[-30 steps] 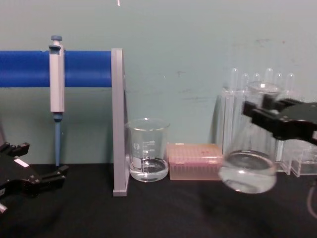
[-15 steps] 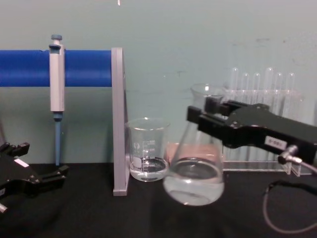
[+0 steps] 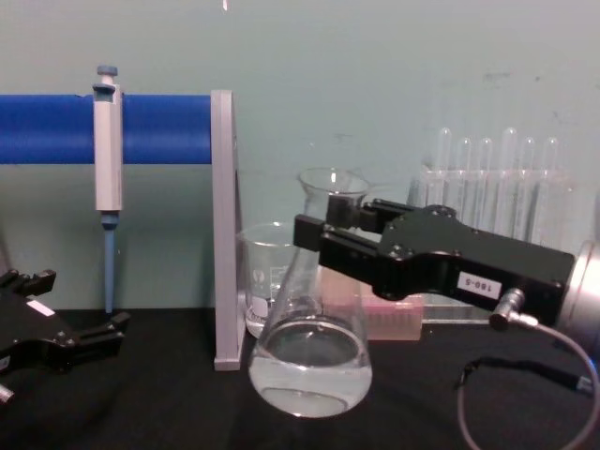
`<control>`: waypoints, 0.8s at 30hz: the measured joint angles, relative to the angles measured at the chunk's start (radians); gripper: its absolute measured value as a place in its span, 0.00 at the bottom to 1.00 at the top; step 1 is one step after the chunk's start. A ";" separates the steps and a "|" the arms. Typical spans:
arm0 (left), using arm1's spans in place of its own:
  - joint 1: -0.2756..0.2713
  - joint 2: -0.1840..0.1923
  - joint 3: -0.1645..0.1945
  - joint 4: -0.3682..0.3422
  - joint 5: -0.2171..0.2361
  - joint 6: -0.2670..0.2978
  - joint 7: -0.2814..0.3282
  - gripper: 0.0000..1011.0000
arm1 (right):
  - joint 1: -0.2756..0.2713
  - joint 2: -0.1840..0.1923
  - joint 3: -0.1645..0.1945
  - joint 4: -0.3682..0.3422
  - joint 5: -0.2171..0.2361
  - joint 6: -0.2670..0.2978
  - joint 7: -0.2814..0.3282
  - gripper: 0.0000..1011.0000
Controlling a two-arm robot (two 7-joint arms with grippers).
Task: Grasp the erlenmeyer flask with one hand, shake it three times, then place it back.
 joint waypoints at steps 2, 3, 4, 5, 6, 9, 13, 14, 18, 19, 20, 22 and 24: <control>0.000 0.000 0.000 0.000 0.000 0.000 0.000 0.99 | 0.006 0.002 -0.009 0.004 0.006 -0.001 0.007 0.45; 0.000 0.000 0.000 0.000 0.000 0.000 0.000 0.99 | 0.008 0.002 -0.011 0.005 0.008 -0.002 0.009 0.45; 0.000 0.000 0.000 0.000 0.000 0.000 0.000 0.99 | 0.013 0.003 -0.017 0.008 0.012 -0.003 0.013 0.45; 0.000 0.000 0.000 0.000 0.000 0.000 0.000 0.99 | 0.015 0.003 -0.019 0.009 0.013 -0.003 0.015 0.45; 0.000 0.000 0.000 0.000 0.000 0.000 0.000 0.99 | 0.017 0.004 -0.022 0.010 0.015 -0.004 0.017 0.45; 0.000 0.000 0.000 0.000 0.000 0.000 0.000 0.99 | 0.024 0.005 -0.030 0.016 0.022 -0.006 0.023 0.45; 0.000 0.000 0.000 0.000 0.000 0.000 0.000 0.99 | 0.033 0.006 -0.040 0.024 0.028 -0.008 0.028 0.45; 0.000 0.000 0.000 0.000 0.000 0.000 0.000 0.99 | 0.035 0.006 -0.041 0.026 0.030 -0.008 0.029 0.45; 0.000 0.000 0.000 0.000 0.000 0.000 0.000 0.99 | 0.042 0.009 -0.048 0.031 0.036 -0.009 0.031 0.45; 0.000 0.000 0.000 0.000 0.000 0.000 0.000 0.99 | 0.043 0.009 -0.049 0.032 0.036 -0.009 0.031 0.45; 0.000 0.000 0.000 0.000 0.000 0.000 0.000 0.99 | 0.044 0.009 -0.050 0.033 0.037 -0.009 0.031 0.45; 0.000 0.000 0.000 0.000 0.000 0.000 0.000 0.99 | 0.046 0.009 -0.051 0.035 0.038 -0.010 0.030 0.45; 0.000 0.000 0.000 0.000 0.000 0.000 0.000 0.99 | 0.048 0.009 -0.053 0.037 0.038 -0.011 0.027 0.45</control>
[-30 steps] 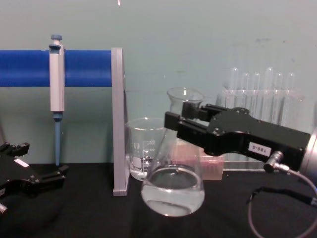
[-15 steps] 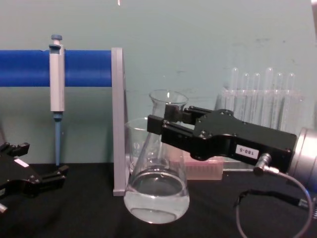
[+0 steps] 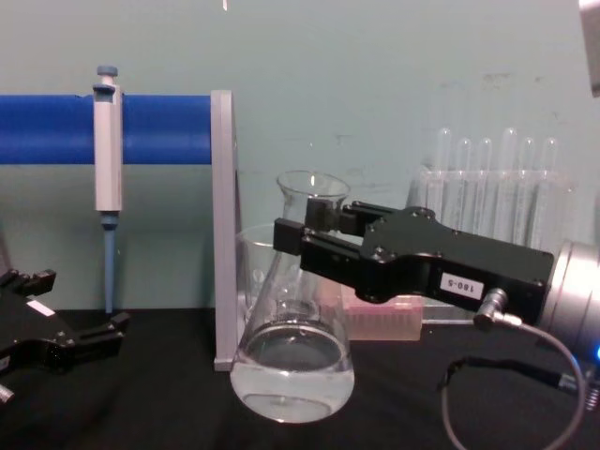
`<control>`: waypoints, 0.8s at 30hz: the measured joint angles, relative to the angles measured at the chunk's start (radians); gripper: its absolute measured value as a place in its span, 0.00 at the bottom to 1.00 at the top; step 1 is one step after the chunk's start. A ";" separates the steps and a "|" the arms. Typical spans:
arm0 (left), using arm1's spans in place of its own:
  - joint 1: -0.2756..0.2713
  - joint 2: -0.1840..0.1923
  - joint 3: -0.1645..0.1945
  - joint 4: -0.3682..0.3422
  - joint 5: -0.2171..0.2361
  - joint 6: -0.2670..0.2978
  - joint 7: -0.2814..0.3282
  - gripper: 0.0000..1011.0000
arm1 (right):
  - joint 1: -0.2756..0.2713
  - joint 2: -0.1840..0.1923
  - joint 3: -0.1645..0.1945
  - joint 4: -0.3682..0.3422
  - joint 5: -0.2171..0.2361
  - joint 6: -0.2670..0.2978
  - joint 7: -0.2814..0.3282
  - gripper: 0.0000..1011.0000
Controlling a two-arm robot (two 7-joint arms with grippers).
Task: Grasp the erlenmeyer flask with one hand, shake it three times, then place it back.
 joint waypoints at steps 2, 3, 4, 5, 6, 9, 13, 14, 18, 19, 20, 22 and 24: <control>0.000 0.000 0.000 0.000 0.000 0.000 0.000 0.99 | 0.000 0.000 0.000 0.000 0.000 0.000 -0.004 0.45; 0.000 0.000 0.000 0.000 0.000 0.000 0.000 0.99 | 0.001 0.000 0.000 0.001 0.000 0.000 -0.010 0.45; 0.000 0.000 0.000 0.000 0.000 0.000 0.000 0.99 | 0.001 0.000 0.001 0.001 0.000 0.000 -0.014 0.45; 0.000 0.000 0.000 0.000 0.000 0.000 0.000 0.99 | 0.001 0.000 0.002 0.001 -0.001 0.000 -0.018 0.45; 0.000 0.000 0.000 0.000 0.000 0.000 0.000 0.99 | 0.001 0.001 0.006 0.002 -0.003 0.000 -0.026 0.45; 0.000 0.000 0.000 0.000 0.000 0.000 0.000 0.99 | -0.001 0.002 0.012 0.002 -0.007 0.001 -0.041 0.45; 0.000 0.000 0.000 0.000 0.000 0.000 0.000 0.99 | -0.009 0.005 0.029 0.002 -0.019 0.008 -0.074 0.45; 0.000 0.000 0.000 0.000 0.000 0.000 0.000 0.99 | -0.010 0.006 0.033 0.001 -0.020 0.008 -0.079 0.45; 0.000 0.000 0.000 0.000 0.000 0.000 0.000 0.99 | -0.018 0.008 0.053 0.000 -0.029 0.011 -0.107 0.45; 0.000 0.000 0.000 0.000 0.000 0.000 0.000 0.99 | -0.021 0.009 0.063 -0.001 -0.033 0.012 -0.120 0.45; 0.000 0.000 0.000 0.000 0.000 0.000 0.000 0.99 | -0.023 0.009 0.068 -0.001 -0.035 0.012 -0.127 0.45; 0.000 0.000 0.000 0.000 0.000 0.000 0.000 0.99 | -0.027 0.010 0.080 0.000 -0.039 0.013 -0.142 0.45; 0.000 0.000 0.000 0.000 0.000 0.000 0.000 0.99 | -0.033 0.012 0.100 0.000 -0.046 0.016 -0.163 0.45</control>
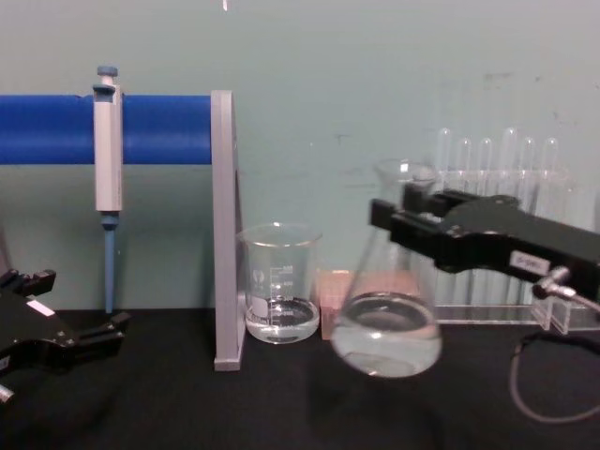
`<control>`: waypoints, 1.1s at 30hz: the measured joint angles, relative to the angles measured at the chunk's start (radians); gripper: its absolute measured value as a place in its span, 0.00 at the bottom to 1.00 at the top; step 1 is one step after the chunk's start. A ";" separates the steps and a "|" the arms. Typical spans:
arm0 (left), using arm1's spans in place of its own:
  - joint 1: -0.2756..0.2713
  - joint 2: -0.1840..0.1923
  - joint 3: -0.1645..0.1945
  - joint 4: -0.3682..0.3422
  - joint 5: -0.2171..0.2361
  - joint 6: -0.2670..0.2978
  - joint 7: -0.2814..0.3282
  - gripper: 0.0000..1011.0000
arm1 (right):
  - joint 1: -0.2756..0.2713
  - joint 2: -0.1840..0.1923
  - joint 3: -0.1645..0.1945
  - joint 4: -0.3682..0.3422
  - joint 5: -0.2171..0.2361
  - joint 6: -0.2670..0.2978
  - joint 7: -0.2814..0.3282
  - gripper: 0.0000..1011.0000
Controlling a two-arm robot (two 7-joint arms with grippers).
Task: Grasp the erlenmeyer flask with one hand, shake it three times, then place it back.
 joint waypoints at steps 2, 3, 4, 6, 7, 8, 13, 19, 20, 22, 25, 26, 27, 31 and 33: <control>0.000 0.000 0.000 0.000 0.000 0.000 0.000 0.99 | -0.007 0.002 0.020 0.000 -0.007 0.003 -0.024 0.45; 0.000 0.000 0.000 0.000 0.000 0.000 0.000 0.99 | -0.010 0.003 0.027 0.000 -0.010 0.004 -0.032 0.45; 0.000 0.000 0.000 0.000 0.000 0.000 0.000 0.99 | -0.015 0.005 0.041 -0.001 -0.014 0.006 -0.046 0.45; 0.000 0.000 0.000 0.000 0.000 0.000 0.000 0.99 | -0.018 0.006 0.047 -0.001 -0.016 0.008 -0.054 0.45; 0.000 0.000 0.000 0.000 0.000 0.000 0.000 0.99 | -0.024 0.008 0.061 -0.004 -0.021 0.010 -0.068 0.45; 0.000 0.000 0.000 0.000 0.000 0.000 0.000 0.99 | -0.030 0.011 0.076 -0.007 -0.026 0.013 -0.083 0.45; 0.000 0.000 0.000 0.000 0.000 0.000 0.000 0.99 | -0.048 0.017 0.114 -0.015 -0.038 0.019 -0.118 0.45; 0.000 0.000 0.000 0.000 0.000 0.000 0.000 0.99 | -0.070 0.020 0.154 -0.026 -0.052 0.026 -0.149 0.45; 0.000 0.000 0.000 0.000 0.000 0.000 0.000 0.99 | -0.072 0.019 0.158 -0.027 -0.054 0.027 -0.151 0.45; 0.000 0.000 0.000 0.000 0.000 0.000 0.000 0.99 | -0.077 0.018 0.168 -0.029 -0.058 0.029 -0.156 0.45; 0.000 0.000 0.000 0.000 0.000 0.000 0.000 0.99 | -0.082 0.015 0.180 -0.031 -0.063 0.032 -0.160 0.45; 0.000 0.000 0.000 0.000 0.000 0.000 0.000 0.99 | -0.083 0.014 0.182 -0.032 -0.065 0.033 -0.160 0.45; 0.000 0.000 0.000 0.000 0.000 0.000 0.000 0.99 | -0.084 0.012 0.185 -0.032 -0.066 0.034 -0.161 0.45; 0.000 0.000 0.000 0.000 0.000 0.000 0.000 0.99 | -0.088 0.005 0.197 -0.034 -0.073 0.039 -0.159 0.45; 0.000 0.000 0.000 0.000 0.000 0.000 0.000 0.99 | -0.090 0.003 0.200 -0.035 -0.074 0.041 -0.158 0.45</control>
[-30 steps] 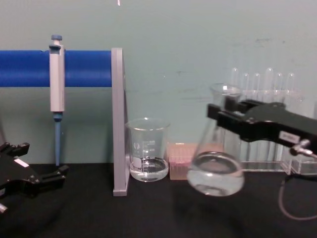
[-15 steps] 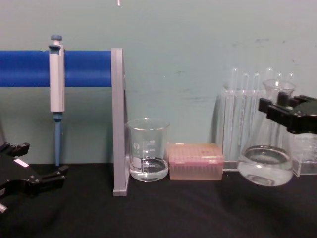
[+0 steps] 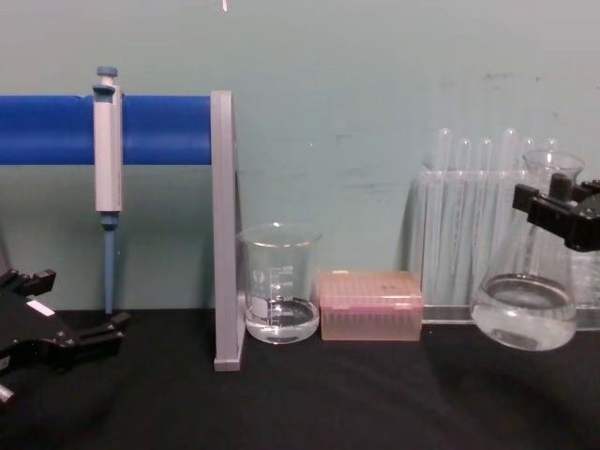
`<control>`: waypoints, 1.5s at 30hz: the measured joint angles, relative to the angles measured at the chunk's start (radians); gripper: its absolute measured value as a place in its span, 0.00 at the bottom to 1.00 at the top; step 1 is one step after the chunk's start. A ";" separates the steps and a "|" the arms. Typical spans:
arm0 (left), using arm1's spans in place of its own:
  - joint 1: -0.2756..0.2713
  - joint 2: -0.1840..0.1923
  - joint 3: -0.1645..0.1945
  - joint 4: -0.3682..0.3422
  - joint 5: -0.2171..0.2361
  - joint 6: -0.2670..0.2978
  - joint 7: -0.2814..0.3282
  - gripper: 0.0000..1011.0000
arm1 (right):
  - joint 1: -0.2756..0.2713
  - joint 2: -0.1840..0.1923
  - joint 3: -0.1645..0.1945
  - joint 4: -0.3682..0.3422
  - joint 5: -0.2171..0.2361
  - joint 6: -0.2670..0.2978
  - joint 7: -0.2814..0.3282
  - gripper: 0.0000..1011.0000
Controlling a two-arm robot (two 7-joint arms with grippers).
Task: Grasp the erlenmeyer flask with one hand, shake it three times, then place it back.
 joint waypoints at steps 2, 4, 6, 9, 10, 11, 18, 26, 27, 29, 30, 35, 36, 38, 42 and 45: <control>0.000 0.000 0.000 0.000 0.000 0.000 0.000 0.99 | -0.001 -0.003 0.003 -0.001 -0.002 0.003 0.007 0.45; 0.000 0.000 0.000 0.000 0.000 0.000 0.000 0.99 | -0.002 -0.007 0.005 -0.001 -0.004 0.003 0.016 0.45; 0.000 0.000 0.000 0.000 0.000 0.000 0.000 0.99 | -0.002 -0.010 0.004 -0.001 -0.005 0.005 0.026 0.45; 0.000 0.000 0.000 0.000 0.000 0.000 0.000 0.99 | -0.002 -0.013 0.000 -0.002 -0.005 0.006 0.038 0.45; 0.000 0.000 0.000 0.000 0.000 0.000 0.000 0.99 | -0.001 -0.014 -0.002 -0.002 -0.005 0.006 0.043 0.45; 0.000 0.000 0.000 0.000 0.000 0.000 0.000 0.99 | 0.000 -0.015 -0.007 -0.002 -0.004 0.006 0.052 0.45; 0.000 0.000 0.000 0.000 0.000 0.000 0.000 0.99 | 0.012 -0.022 -0.045 -0.002 0.007 0.003 0.107 0.45; 0.000 0.000 0.000 0.000 0.000 0.000 0.000 0.99 | 0.033 -0.024 -0.106 0.002 0.030 -0.004 0.178 0.45; 0.000 0.000 0.000 0.000 0.000 0.000 0.000 0.99 | 0.035 -0.024 -0.111 0.002 0.033 -0.005 0.183 0.45; 0.000 0.000 0.000 0.000 0.000 0.000 0.000 0.99 | 0.039 -0.023 -0.120 0.003 0.037 -0.007 0.192 0.45; 0.000 0.000 0.000 0.000 0.000 0.000 0.000 0.99 | 0.042 -0.022 -0.131 0.004 0.042 -0.009 0.202 0.45; 0.000 0.000 0.000 0.000 0.000 0.000 0.000 0.99 | 0.051 -0.018 -0.155 0.007 0.057 -0.013 0.226 0.45; 0.000 0.000 0.000 0.000 0.000 0.000 0.000 0.99 | 0.053 -0.016 -0.161 0.008 0.061 -0.015 0.232 0.45; 0.000 0.000 0.000 0.000 0.000 0.000 0.000 0.99 | 0.055 -0.014 -0.167 0.008 0.065 -0.016 0.236 0.45; 0.000 0.000 0.000 0.000 0.000 0.000 0.000 0.99 | 0.058 -0.008 -0.179 0.009 0.076 -0.018 0.242 0.45; 0.000 0.000 0.000 0.000 0.000 0.000 0.000 0.99 | 0.059 -0.005 -0.183 0.009 0.081 -0.019 0.242 0.45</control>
